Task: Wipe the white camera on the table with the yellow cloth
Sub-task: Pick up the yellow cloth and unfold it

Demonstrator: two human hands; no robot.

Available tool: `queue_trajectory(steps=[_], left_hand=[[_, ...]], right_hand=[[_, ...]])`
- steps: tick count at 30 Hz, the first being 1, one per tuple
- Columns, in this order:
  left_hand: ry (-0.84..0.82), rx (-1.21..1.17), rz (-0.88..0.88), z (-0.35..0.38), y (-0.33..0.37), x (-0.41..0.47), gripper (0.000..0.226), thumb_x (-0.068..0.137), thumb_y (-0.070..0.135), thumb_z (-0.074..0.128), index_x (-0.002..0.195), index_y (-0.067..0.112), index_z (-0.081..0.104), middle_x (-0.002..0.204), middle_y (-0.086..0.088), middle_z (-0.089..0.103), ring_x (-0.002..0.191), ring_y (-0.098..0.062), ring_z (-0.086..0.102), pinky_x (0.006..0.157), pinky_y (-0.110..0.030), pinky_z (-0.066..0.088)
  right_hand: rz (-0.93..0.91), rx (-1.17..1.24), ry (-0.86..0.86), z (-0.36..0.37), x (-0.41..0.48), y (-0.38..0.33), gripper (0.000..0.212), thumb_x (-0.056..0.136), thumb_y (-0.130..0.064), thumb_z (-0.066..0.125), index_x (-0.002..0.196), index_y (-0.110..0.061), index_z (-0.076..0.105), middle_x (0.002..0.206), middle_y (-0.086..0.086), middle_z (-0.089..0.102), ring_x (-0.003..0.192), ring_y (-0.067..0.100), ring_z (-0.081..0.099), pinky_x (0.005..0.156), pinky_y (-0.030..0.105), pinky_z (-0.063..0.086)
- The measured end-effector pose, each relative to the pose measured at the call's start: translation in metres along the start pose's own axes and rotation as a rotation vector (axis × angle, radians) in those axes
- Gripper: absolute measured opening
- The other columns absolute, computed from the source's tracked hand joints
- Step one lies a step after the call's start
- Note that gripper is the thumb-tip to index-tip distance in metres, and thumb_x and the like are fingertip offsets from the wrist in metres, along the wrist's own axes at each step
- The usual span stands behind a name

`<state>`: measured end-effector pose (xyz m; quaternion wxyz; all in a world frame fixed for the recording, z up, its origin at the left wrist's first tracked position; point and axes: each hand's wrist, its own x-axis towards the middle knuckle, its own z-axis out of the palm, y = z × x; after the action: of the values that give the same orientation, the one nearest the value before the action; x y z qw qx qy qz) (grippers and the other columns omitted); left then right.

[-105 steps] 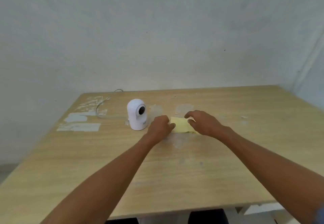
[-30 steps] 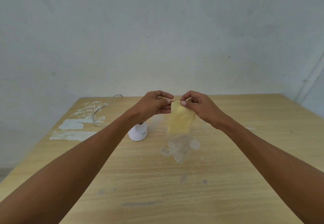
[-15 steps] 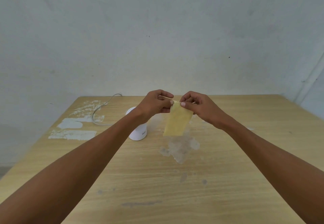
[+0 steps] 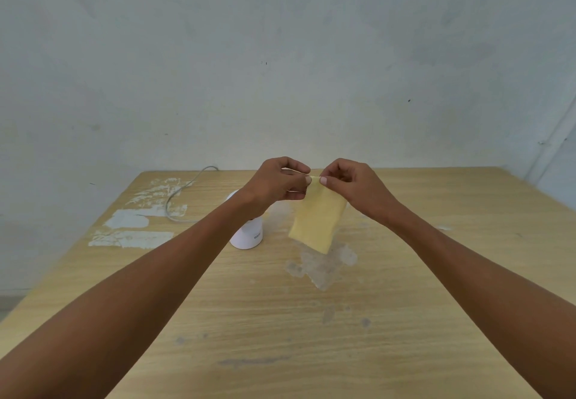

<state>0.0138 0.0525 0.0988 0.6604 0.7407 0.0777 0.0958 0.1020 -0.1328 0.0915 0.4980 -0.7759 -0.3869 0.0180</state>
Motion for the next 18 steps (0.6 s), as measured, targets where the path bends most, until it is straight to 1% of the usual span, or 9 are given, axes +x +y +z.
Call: queue_trajectory(steps=[2,4,6,8,9,11,13,16,18], left_hand=[[-0.020,-0.008,0.001,0.000,0.000,-0.001,0.027,0.094,0.002,0.072,0.120,-0.001,0.065,0.084,-0.009,0.071,0.080,-0.018,0.069,0.086,-0.032,0.065],[-0.029,-0.021,0.003,0.001,0.001,-0.003,0.029,0.095,0.004,0.071,0.122,-0.003,0.063,0.092,-0.014,0.074,0.084,-0.020,0.073,0.084,-0.030,0.065],[-0.022,-0.038,0.004,0.003,0.003,-0.004,0.032,0.097,0.013,0.072,0.123,-0.003,0.064,0.103,-0.020,0.076,0.088,-0.021,0.075,0.084,-0.029,0.065],[-0.024,-0.039,0.004,0.006,0.005,-0.006,0.039,0.095,0.026,0.074,0.122,-0.001,0.064,0.101,-0.013,0.076,0.084,-0.016,0.076,0.083,-0.027,0.064],[-0.028,-0.020,0.012,0.006,0.006,-0.006,0.040,0.093,0.028,0.076,0.121,0.001,0.065,0.098,-0.009,0.075,0.082,-0.013,0.075,0.082,-0.026,0.064],[-0.025,0.050,0.043,0.007,0.005,-0.005,0.037,0.089,0.019,0.081,0.119,0.003,0.066,0.098,-0.009,0.074,0.083,-0.012,0.073,0.081,-0.025,0.064],[0.002,0.086,0.075,0.007,0.003,-0.002,0.029,0.090,0.007,0.078,0.116,0.002,0.066,0.097,-0.014,0.072,0.085,-0.017,0.071,0.080,-0.027,0.064],[0.023,0.050,0.096,0.007,0.005,-0.001,0.024,0.093,0.003,0.074,0.115,0.004,0.067,0.101,-0.014,0.068,0.090,-0.019,0.068,0.084,-0.031,0.061],[0.003,0.013,0.100,0.005,0.009,-0.003,0.023,0.095,0.004,0.071,0.118,0.006,0.068,0.101,-0.010,0.068,0.090,-0.016,0.068,0.078,-0.028,0.062]], right_hand=[[0.008,-0.007,0.014,0.001,0.001,0.002,0.008,0.090,-0.027,0.070,0.088,-0.020,0.070,0.086,0.007,0.072,0.075,0.014,0.061,0.069,0.033,0.047],[0.019,-0.014,0.026,0.002,0.001,0.003,0.008,0.089,-0.027,0.071,0.087,-0.020,0.070,0.086,0.010,0.072,0.074,0.014,0.060,0.069,0.034,0.047],[0.019,-0.019,0.037,0.002,0.001,0.002,0.008,0.089,-0.025,0.071,0.087,-0.018,0.070,0.084,0.005,0.071,0.074,0.013,0.060,0.069,0.033,0.047],[0.015,-0.019,0.039,0.002,0.000,0.001,0.007,0.090,-0.022,0.071,0.087,-0.016,0.069,0.081,-0.003,0.068,0.073,0.010,0.059,0.069,0.031,0.046],[0.011,-0.022,0.036,0.002,0.000,0.001,0.007,0.090,-0.021,0.071,0.087,-0.015,0.069,0.080,-0.005,0.067,0.073,0.009,0.059,0.069,0.029,0.046],[0.000,-0.028,0.033,0.002,0.000,-0.001,0.007,0.089,-0.022,0.072,0.088,-0.016,0.069,0.081,-0.007,0.068,0.075,0.008,0.060,0.070,0.026,0.047],[0.003,0.015,0.029,0.002,-0.001,-0.001,0.011,0.089,-0.022,0.072,0.100,-0.018,0.069,0.089,-0.002,0.071,0.082,0.012,0.065,0.074,0.029,0.049],[0.177,0.198,-0.044,0.001,-0.005,0.002,0.044,0.086,-0.031,0.078,0.126,-0.024,0.061,0.110,0.001,0.072,0.101,0.016,0.070,0.083,0.031,0.056],[0.320,0.278,-0.174,0.003,-0.009,0.011,0.045,0.084,-0.033,0.079,0.125,-0.023,0.065,0.117,-0.001,0.074,0.112,0.018,0.069,0.095,0.041,0.055]])
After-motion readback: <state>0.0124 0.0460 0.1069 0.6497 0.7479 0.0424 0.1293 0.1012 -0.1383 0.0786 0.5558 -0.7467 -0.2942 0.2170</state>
